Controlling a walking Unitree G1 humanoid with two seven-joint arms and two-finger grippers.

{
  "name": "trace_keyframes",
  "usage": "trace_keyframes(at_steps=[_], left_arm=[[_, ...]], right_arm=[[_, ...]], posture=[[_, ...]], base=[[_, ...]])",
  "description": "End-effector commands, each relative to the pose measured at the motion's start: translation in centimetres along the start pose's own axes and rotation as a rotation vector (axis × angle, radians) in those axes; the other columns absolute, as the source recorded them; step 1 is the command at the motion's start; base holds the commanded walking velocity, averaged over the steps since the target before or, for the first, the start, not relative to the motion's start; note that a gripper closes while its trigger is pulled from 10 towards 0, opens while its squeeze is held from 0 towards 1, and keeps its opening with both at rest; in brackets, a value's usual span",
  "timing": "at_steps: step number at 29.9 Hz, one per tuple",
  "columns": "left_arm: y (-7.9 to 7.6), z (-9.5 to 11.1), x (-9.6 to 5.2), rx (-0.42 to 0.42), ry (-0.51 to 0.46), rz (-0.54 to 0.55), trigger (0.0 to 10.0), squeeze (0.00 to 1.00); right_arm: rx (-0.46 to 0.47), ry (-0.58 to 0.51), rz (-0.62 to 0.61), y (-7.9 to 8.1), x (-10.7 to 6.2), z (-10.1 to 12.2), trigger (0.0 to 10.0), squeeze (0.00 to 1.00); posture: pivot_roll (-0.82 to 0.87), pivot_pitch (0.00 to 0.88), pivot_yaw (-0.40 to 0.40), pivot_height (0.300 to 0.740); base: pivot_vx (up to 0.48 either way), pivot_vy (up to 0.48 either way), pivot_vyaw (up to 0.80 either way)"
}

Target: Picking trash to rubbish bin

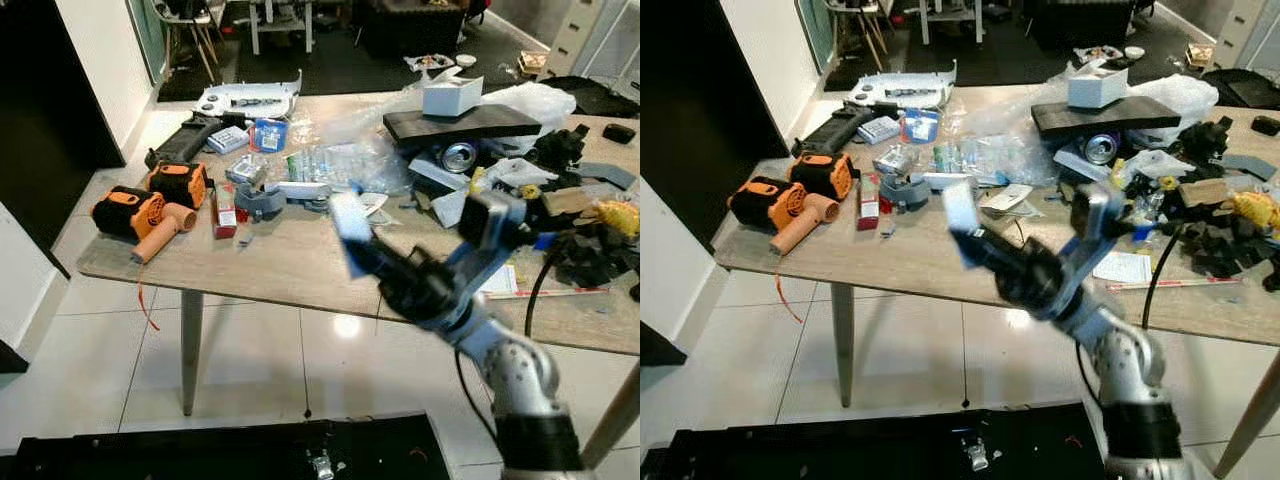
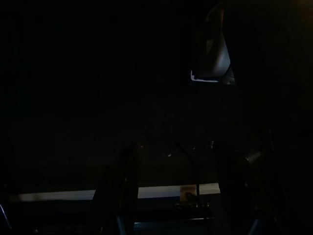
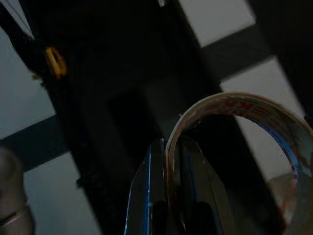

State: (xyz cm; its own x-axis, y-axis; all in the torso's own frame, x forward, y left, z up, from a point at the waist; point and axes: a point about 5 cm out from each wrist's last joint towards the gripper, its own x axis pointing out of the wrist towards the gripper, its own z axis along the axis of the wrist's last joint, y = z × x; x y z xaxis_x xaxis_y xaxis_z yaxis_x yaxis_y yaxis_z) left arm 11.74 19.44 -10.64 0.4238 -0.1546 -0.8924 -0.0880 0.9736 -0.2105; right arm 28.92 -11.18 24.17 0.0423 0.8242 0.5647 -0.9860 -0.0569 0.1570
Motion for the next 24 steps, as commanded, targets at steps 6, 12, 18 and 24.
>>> trace_keyframes(at_steps=[6, 12, 18, 24], left_arm=[[-0.4, 1.7, 0.3, 0.017, -0.037, -0.007, 10.0, 0.00], [-0.5, 1.4, 0.3, 0.026, -0.025, -0.001, 10.0, 0.00], [-0.3, 0.8, 0.2, 0.026, -0.007, 0.009, 10.0, 0.00], [0.5, 0.3, -0.1, 0.019, 0.000, 0.026, 10.0, 0.00]], right_arm=[[0.077, 0.415, -0.216, -0.1, -2.5, -7.8, 10.0, 0.00], [0.109, 0.517, -0.274, 0.3, -3.4, -9.7, 10.0, 0.00], [0.018, 0.718, -0.532, -2.3, -6.2, -12.1, 10.0, 0.00], [-0.045, 0.981, -1.021, -4.5, -14.0, -14.5, 10.0, 0.00]], posture=[[-0.12, 0.149, 0.048, 0.740], [-0.13, 0.152, 0.047, 0.740], [-0.13, 0.149, 0.044, 0.740], [-0.13, 0.145, 0.040, 0.740]], base=[[-0.229, 0.000, 0.00], [-0.329, 0.000, 0.00], [-0.156, 0.000, 0.00], [-0.294, 0.000, 0.00]])
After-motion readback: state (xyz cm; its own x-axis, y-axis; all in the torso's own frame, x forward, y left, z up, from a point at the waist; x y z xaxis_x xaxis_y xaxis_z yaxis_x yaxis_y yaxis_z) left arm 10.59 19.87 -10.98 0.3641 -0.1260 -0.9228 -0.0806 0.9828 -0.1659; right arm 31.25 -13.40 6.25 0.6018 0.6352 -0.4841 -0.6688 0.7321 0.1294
